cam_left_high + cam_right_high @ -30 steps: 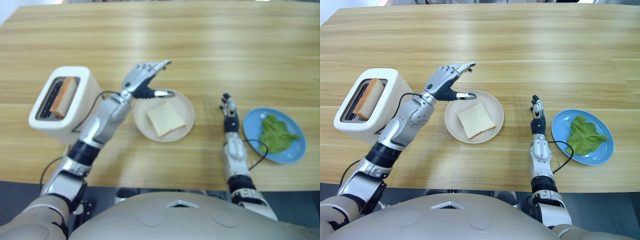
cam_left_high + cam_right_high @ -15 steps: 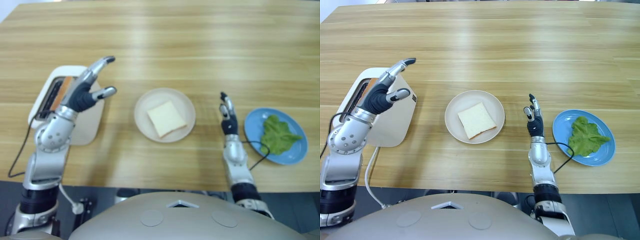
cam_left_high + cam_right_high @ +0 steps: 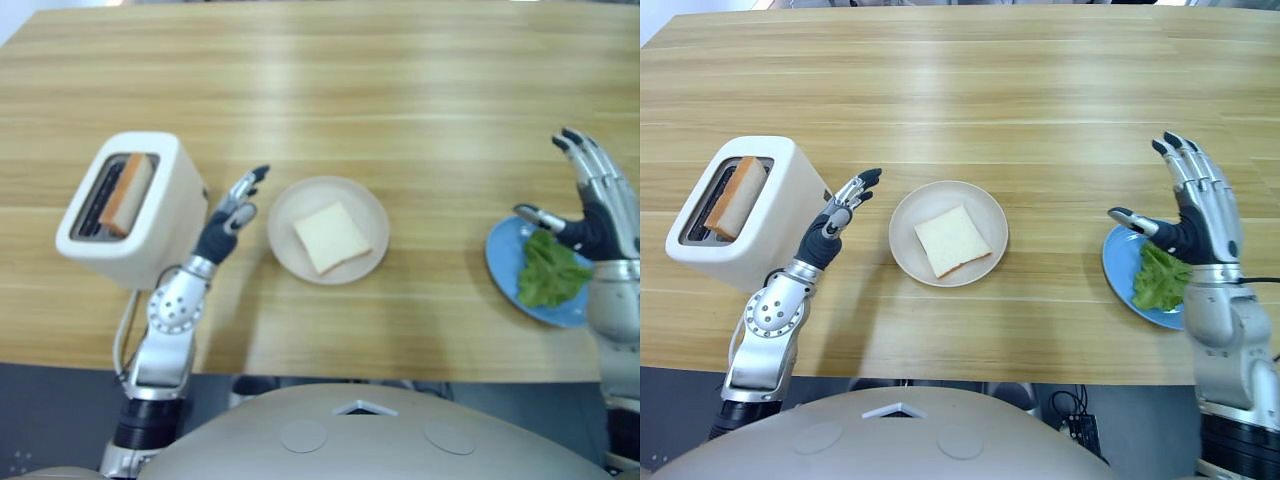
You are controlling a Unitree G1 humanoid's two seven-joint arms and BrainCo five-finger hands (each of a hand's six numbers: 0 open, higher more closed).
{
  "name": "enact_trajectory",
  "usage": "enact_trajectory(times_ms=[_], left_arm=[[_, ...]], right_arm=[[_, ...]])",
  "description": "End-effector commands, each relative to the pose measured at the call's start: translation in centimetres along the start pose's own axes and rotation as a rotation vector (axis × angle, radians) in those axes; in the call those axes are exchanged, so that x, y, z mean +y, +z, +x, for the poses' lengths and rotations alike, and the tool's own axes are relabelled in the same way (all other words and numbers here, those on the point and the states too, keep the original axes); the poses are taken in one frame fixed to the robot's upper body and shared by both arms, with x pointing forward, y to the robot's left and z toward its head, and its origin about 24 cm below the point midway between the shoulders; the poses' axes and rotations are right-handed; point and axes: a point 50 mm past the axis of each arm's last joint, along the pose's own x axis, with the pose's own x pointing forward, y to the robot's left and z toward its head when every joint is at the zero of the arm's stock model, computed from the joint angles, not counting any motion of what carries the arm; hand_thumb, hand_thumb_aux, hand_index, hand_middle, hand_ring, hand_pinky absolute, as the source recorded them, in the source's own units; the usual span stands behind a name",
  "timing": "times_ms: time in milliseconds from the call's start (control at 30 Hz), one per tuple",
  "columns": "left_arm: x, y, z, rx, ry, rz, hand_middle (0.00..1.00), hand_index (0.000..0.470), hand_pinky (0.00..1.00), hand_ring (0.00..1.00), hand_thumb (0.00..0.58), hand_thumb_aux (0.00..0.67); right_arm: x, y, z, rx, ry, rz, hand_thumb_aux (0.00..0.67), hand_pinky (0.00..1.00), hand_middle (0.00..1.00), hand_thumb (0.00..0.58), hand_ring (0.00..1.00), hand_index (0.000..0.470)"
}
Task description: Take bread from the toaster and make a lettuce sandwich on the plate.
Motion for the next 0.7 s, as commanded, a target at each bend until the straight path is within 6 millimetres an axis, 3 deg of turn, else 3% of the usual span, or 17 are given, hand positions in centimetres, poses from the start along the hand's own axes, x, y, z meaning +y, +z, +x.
enact_trajectory(times_ms=[33,267,500,533,567,600,633,700], left_arm=[[-0.5,-1.7,-0.5,0.057,0.021,-0.017,0.0,0.0,0.0,0.0,0.0,0.0],[-1.0,-2.7,-0.9,0.082,0.034,-0.014,0.0,0.0,0.0,0.0,0.0,0.0],[-1.3,-3.0,-1.0,0.089,0.027,0.005,0.0,0.0,0.0,0.0,0.0,0.0],[-1.4,-3.0,-1.0,0.09,0.027,0.007,0.0,0.0,0.0,0.0,0.0,0.0],[-1.4,-3.0,-1.0,0.09,0.027,0.008,0.0,0.0,0.0,0.0,0.0,0.0],[-1.4,-3.0,-1.0,0.09,0.026,0.009,0.0,0.0,0.0,0.0,0.0,0.0],[-1.4,-3.0,-1.0,0.09,0.026,0.01,0.0,0.0,0.0,0.0,0.0,0.0],[-1.5,-3.0,-1.0,0.091,0.025,0.01,0.0,0.0,0.0,0.0,0.0,0.0]], right_arm=[[3.4,-3.8,-2.0,0.106,0.195,-0.165,0.0,0.0,0.0,0.0,0.0,0.0],[7.3,-8.6,-5.8,0.243,0.422,-0.279,0.0,0.0,0.0,0.0,0.0,0.0],[8.2,-9.7,-7.2,0.262,0.495,-0.296,0.0,0.0,0.0,0.0,0.0,0.0],[8.2,-9.8,-7.2,0.264,0.5,-0.294,0.173,0.0,0.0,0.261,0.0,0.119],[8.2,-9.9,-7.2,0.265,0.504,-0.292,0.363,0.0,0.0,0.458,0.0,0.249],[8.2,-9.9,-7.2,0.264,0.505,-0.29,0.489,0.0,0.0,0.538,0.0,0.336],[8.2,-9.9,-7.1,0.265,0.505,-0.285,0.67,0.41,0.41,0.58,0.41,0.46],[8.2,-9.9,-6.9,0.263,0.504,-0.279,0.67,0.41,0.41,0.58,0.41,0.46]])
